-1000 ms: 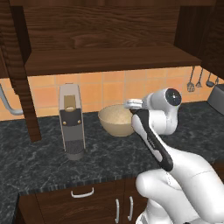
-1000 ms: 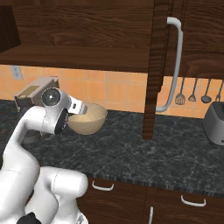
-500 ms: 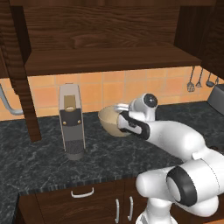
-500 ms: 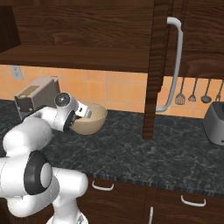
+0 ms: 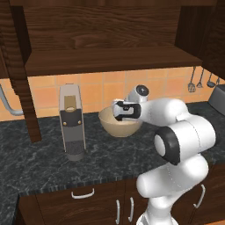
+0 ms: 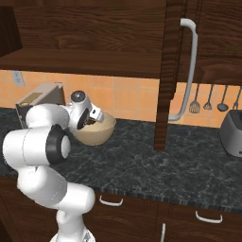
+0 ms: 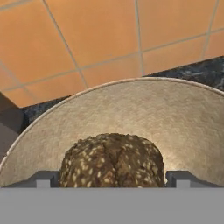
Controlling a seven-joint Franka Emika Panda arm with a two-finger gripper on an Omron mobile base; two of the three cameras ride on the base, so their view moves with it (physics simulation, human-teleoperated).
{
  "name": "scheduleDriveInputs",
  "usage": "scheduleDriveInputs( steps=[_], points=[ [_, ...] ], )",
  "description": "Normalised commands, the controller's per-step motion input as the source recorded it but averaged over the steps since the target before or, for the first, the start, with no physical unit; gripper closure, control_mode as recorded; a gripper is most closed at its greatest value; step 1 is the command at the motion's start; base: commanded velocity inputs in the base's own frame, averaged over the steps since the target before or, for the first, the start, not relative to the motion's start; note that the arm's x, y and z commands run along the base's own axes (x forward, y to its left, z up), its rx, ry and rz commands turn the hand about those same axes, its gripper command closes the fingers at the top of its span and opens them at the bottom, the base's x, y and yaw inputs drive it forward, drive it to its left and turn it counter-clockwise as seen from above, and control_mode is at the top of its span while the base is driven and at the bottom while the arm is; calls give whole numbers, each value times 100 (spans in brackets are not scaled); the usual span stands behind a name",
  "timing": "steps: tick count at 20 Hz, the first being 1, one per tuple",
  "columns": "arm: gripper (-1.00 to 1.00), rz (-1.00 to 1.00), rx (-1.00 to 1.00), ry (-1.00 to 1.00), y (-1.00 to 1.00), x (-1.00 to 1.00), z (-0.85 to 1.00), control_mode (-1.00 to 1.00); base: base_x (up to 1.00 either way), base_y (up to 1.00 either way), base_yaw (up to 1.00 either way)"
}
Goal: Open the cabinet, pick up the bread from the cabinet and place it in the basket. Then move the basket to the dining counter.
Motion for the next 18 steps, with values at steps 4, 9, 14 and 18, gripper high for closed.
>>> scheduleDriveInputs(
  steps=[4, 9, 14, 18],
  points=[
    [100, 0, 0, 8, 6, 47, -52, -100, 0, 0, 0],
    [100, 0, 0, 4, 4, 41, -29, -100, 0, 0, 0],
    [100, 0, 0, 12, 0, 15, -10, -100, 0, 0, 0],
    [100, 0, 0, 13, 0, 17, -14, -100, 0, 0, 0]
  ],
)
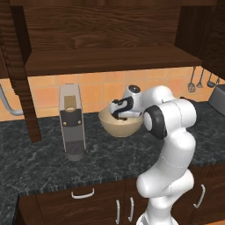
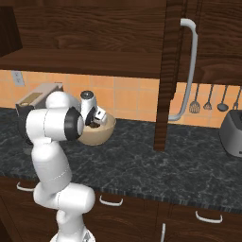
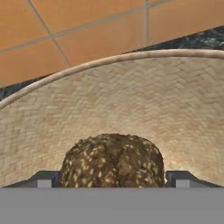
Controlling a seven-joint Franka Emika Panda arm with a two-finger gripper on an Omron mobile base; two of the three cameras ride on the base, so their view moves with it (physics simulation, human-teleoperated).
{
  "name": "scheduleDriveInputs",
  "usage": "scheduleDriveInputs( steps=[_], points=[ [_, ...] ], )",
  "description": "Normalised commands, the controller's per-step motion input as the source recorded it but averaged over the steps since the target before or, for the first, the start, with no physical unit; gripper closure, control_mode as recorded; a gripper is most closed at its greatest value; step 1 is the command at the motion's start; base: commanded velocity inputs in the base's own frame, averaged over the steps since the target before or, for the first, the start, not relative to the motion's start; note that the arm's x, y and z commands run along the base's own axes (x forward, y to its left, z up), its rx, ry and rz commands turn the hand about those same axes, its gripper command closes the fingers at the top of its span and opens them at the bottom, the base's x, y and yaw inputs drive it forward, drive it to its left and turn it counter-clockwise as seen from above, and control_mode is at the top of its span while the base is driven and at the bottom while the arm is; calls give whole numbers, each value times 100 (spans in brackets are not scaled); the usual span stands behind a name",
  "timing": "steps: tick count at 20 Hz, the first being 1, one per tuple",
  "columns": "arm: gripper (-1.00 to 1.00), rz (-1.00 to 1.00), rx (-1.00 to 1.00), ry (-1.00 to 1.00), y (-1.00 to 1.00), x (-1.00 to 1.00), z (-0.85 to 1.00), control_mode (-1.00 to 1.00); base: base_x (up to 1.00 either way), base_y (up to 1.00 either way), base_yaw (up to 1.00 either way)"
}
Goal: Open the cabinet, pick up the bread from the cabinet and place it in the basket. Then move the basket to the dining counter.
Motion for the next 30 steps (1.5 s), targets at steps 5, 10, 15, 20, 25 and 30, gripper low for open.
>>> scheduleDriveInputs(
  steps=[5, 10, 15, 20, 25, 30],
  points=[
    [100, 0, 0, 8, 0, 35, -8, -100, 0, 0, 0],
    [100, 0, 0, 7, 11, 50, -27, -100, 0, 0, 0],
    [100, 0, 0, 4, 14, 19, -13, -100, 0, 0, 0],
    [-100, 0, 0, 1, 9, -21, 0, -100, 0, 0, 0],
    [-100, 0, 0, 3, 0, -47, 0, -100, 0, 0, 0],
    [-100, 0, 0, 0, -1, -95, 3, -100, 0, 0, 0]
  ],
)
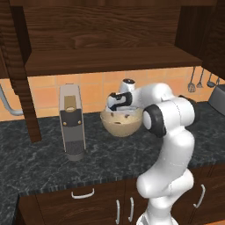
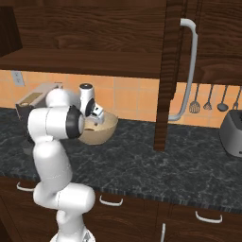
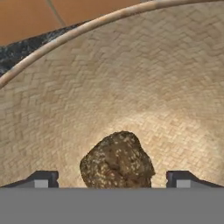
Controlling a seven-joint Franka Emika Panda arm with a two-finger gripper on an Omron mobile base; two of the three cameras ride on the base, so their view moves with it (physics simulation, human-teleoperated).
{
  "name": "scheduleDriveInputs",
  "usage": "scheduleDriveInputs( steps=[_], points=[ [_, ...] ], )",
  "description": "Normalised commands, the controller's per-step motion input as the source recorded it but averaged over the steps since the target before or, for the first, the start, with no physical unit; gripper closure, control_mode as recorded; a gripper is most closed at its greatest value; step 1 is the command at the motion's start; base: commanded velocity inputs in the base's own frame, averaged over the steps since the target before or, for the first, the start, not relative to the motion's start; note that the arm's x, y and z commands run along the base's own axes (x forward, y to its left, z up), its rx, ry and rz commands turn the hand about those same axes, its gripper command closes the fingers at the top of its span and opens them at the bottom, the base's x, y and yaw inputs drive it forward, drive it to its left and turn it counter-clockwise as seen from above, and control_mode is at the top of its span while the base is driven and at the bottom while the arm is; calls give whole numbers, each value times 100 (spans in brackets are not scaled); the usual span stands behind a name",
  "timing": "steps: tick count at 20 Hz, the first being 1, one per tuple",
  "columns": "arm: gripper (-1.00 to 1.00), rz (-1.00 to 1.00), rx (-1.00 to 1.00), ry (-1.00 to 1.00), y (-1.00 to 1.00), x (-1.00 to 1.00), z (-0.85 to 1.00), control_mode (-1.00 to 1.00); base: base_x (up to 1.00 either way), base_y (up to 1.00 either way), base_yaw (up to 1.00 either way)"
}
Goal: Open the cabinet, pick up the bread from the cabinet and place it in the basket. Then move the basket to the dining counter.
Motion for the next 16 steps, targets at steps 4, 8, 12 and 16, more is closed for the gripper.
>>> scheduleDriveInputs(
  steps=[4, 8, 12, 16],
  points=[
    [-100, -1, 0, -2, -9, -89, 21, -100, 0, 0, 0],
    [-100, -1, -2, -9, -30, -98, 67, -100, 0, 0, 0],
    [-100, -5, -4, -6, -28, -63, 78, -100, 0, 0, 0],
    [-100, -24, 0, 0, -31, -51, 7, -100, 0, 0, 0]
  ],
)
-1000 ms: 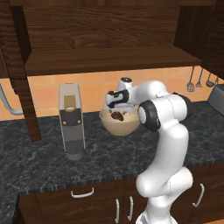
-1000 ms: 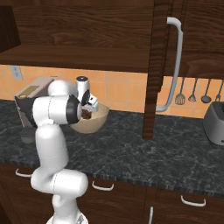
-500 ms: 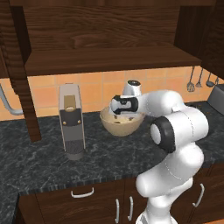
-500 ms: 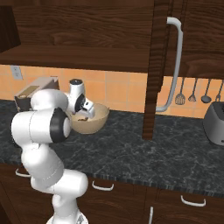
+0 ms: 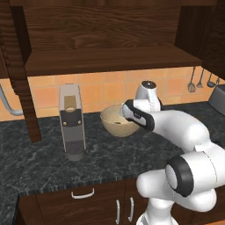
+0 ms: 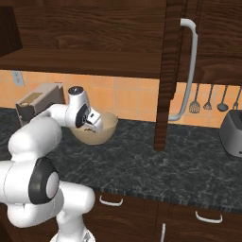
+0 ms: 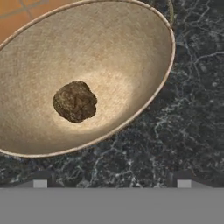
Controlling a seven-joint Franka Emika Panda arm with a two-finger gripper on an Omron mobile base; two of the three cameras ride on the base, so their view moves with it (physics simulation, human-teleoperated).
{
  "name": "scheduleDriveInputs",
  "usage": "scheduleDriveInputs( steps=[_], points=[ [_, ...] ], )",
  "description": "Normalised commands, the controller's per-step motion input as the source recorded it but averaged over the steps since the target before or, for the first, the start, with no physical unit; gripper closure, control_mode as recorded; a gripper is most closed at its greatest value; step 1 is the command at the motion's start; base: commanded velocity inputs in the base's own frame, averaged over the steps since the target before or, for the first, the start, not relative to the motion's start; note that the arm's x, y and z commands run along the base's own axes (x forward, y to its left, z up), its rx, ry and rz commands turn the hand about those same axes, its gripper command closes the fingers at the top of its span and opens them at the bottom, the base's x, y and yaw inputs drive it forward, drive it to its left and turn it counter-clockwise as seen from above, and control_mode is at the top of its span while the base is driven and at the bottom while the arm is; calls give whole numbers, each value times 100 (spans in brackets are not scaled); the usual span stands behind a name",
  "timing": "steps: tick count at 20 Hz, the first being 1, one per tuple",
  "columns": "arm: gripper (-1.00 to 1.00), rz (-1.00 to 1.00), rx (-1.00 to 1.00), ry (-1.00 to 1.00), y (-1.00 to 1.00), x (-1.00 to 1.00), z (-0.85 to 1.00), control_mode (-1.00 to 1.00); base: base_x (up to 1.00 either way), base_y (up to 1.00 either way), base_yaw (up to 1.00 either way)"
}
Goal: Open the cabinet, pick up the bread from the cabinet and place it in the basket. Then move the basket to the dining counter.
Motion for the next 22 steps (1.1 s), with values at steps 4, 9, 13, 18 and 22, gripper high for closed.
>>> scheduleDriveInputs(
  steps=[4, 9, 13, 18, 22],
  points=[
    [-100, -34, 4, 0, 0, 21, 0, -100, 0, 0, 0],
    [-100, -28, 11, 1, 2, 57, -8, -100, 0, 0, 0],
    [-100, -21, 13, 12, 0, 71, -46, -100, 0, 0, 0],
    [-100, -16, 10, 3, 0, 25, -40, -100, 0, 0, 0],
    [-100, -16, 4, 1, 3, 10, -61, -100, 0, 0, 0]
  ],
)
